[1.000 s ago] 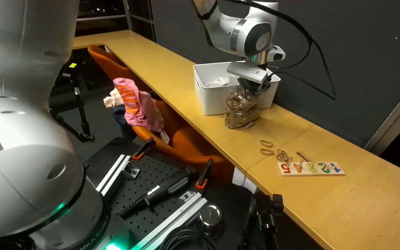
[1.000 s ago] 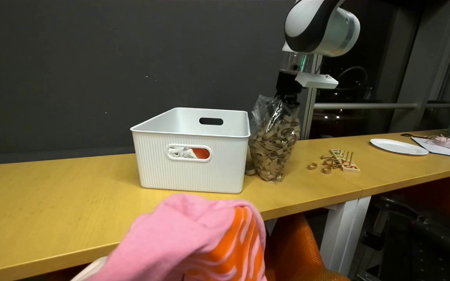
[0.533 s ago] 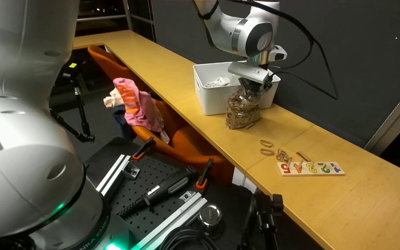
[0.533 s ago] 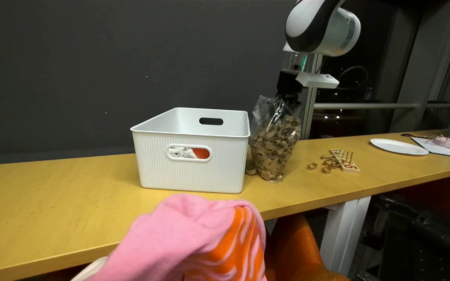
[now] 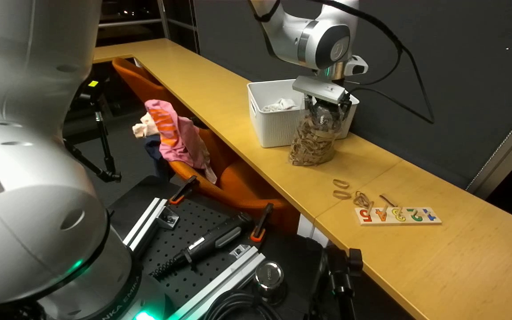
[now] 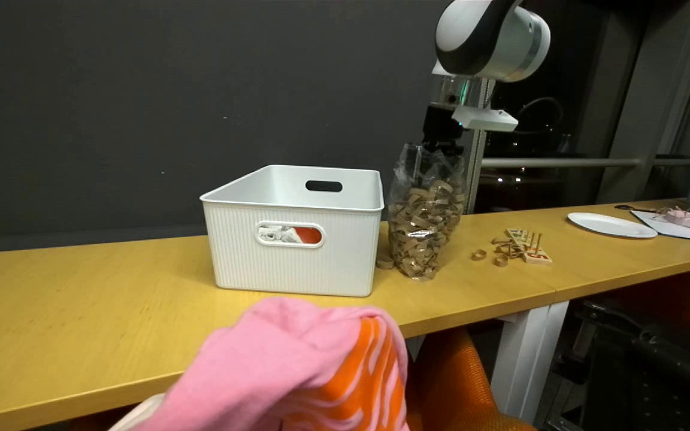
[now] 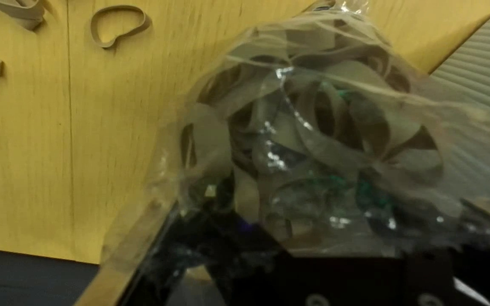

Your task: Remove some of the rubber bands from the plastic bag and put them on the table

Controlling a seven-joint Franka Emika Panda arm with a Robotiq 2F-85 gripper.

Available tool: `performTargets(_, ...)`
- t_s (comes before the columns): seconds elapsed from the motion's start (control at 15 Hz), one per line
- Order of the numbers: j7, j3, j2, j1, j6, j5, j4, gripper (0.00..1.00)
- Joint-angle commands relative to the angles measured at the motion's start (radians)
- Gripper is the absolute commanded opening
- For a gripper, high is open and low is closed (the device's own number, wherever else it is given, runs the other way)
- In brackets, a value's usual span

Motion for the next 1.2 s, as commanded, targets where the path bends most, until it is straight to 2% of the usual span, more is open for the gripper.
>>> performTargets(0.0, -0.049, 0.012, 0.031, -0.016, -0.088, 0.039, 0.079, 0.88)
performTargets(0.13, -0.068, 0.015, 0.067, -0.020, -0.143, 0.042, 0.139, 0.83)
performTargets(0.27, -0.088, 0.018, 0.106, -0.023, -0.196, 0.045, 0.202, 0.67)
performTargets(0.33, -0.092, 0.018, 0.127, -0.022, -0.217, 0.044, 0.234, 0.68)
performTargets(0.4, -0.096, 0.018, 0.141, -0.021, -0.238, 0.044, 0.257, 0.63)
performTargets(0.53, -0.100, 0.019, 0.174, -0.018, -0.270, 0.044, 0.309, 0.68)
performTargets(0.73, -0.096, 0.020, 0.209, -0.008, -0.311, 0.037, 0.359, 0.67)
performTargets(0.8, -0.088, 0.019, 0.213, -0.005, -0.317, 0.035, 0.360, 0.42)
performTargets(0.87, -0.088, 0.020, 0.212, -0.003, -0.316, 0.035, 0.350, 0.41)
performTargets(1.13, -0.057, 0.013, 0.185, 0.012, -0.283, 0.035, 0.278, 0.10)
